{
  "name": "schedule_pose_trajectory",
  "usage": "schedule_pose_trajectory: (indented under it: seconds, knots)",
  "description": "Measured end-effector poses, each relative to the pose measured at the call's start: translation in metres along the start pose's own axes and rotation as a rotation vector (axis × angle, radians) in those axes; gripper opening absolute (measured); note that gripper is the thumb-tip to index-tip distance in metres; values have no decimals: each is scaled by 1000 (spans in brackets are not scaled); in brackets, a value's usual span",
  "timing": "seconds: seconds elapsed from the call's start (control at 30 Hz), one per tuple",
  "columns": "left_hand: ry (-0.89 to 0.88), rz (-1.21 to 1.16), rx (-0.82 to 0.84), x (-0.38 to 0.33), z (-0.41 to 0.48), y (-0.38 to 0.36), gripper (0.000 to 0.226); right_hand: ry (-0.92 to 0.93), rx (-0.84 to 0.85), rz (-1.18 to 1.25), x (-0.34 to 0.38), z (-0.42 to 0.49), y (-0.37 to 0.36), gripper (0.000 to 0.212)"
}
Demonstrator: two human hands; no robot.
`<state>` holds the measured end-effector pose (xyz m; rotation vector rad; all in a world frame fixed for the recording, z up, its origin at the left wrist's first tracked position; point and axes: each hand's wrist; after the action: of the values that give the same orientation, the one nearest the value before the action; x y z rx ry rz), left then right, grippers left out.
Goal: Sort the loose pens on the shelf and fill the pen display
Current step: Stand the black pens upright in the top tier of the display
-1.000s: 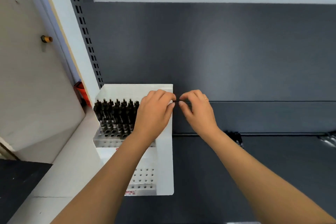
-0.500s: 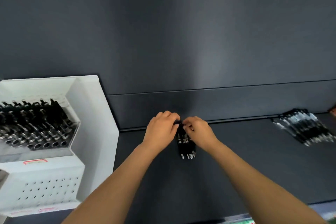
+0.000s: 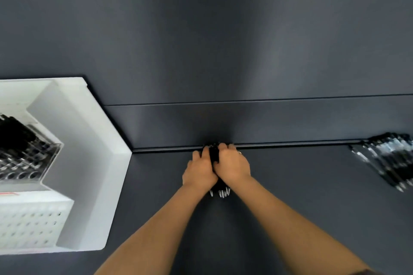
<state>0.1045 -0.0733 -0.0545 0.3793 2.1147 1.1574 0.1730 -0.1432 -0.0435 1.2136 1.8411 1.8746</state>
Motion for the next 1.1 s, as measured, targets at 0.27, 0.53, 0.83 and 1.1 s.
schedule_pose_trajectory:
  seconds: [0.27, 0.53, 0.83, 1.1]
  knots:
    - [68, 101, -55, 7, -1, 6, 34, -82, 82, 38, -3, 10, 1, 33]
    - [75, -229, -100, 37, -9, 19, 24, -64, -4, 358, 9, 3, 11, 6]
    - [-138, -614, -192, 59, -31, 67, 38, 149, -139, 637, 75, -19, 34, 12]
    - [-327, -782, -444, 108, -76, 155, 11, 314, -372, 798, 189, -42, 46, 15]
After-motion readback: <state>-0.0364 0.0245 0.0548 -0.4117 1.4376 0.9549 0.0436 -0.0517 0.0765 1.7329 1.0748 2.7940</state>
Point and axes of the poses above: each hand's wrist, its own z-axis towards the middle knuckle, its own y-axis out of the back of the hand, x = y × z, and after that the axes turned 8 degrees about y, right-handed
